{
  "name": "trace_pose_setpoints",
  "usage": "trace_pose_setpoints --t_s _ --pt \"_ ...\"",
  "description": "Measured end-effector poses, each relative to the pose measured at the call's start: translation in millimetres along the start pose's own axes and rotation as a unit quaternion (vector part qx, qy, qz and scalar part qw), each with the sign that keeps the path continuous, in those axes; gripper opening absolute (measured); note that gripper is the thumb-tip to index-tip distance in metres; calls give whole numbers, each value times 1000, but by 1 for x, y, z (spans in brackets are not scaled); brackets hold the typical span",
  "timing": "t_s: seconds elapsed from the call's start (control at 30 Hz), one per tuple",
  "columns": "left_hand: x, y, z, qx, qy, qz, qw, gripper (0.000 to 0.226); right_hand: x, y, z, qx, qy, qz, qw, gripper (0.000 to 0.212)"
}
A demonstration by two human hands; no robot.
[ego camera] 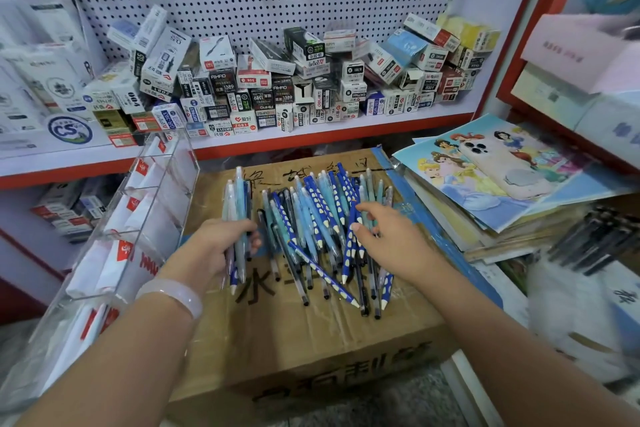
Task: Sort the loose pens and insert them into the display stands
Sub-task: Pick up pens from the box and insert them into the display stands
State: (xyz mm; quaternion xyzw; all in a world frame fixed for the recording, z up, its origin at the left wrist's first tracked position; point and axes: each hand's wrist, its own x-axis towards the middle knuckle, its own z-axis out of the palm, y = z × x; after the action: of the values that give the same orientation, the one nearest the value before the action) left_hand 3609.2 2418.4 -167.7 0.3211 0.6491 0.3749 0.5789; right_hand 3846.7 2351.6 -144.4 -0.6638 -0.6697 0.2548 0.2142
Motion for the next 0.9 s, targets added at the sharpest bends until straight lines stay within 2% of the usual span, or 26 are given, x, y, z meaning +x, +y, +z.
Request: trace_pose_setpoints --t_s 0.1,0.17,0.23,0.3,0.43,0.6,0.67,0.77,0.83,0.9 --pt "-32 3 3 -50 -119 -19 991 1 -11 -9 1 63 6 27 998 39" --pt "-57 3 14 -58 -166 -16 984 3 -17 -18 0 129 8 48 990 31" --pt "-81 2 25 -52 -203 0 978 9 -26 -31 -3 243 -5 65 968 23" --pt "-103 3 36 -47 -238 9 970 10 -36 -41 -11 337 -21 82 938 25" --pt "-140 7 49 -15 -290 21 957 4 -51 -43 -42 420 3 93 903 30" --pt "-180 11 78 24 -338 39 940 3 -78 -30 -89 415 44 56 907 14" --pt "-195 12 91 33 -362 46 931 4 -92 -22 -105 411 54 54 908 19" --pt "-210 8 115 23 -377 42 925 27 -113 -8 -131 408 66 57 909 17" --pt "-219 4 134 14 -362 52 931 16 -127 4 -152 404 93 53 909 9" --pt "-227 -3 154 1 -340 56 939 9 -139 18 -175 393 139 49 907 14"
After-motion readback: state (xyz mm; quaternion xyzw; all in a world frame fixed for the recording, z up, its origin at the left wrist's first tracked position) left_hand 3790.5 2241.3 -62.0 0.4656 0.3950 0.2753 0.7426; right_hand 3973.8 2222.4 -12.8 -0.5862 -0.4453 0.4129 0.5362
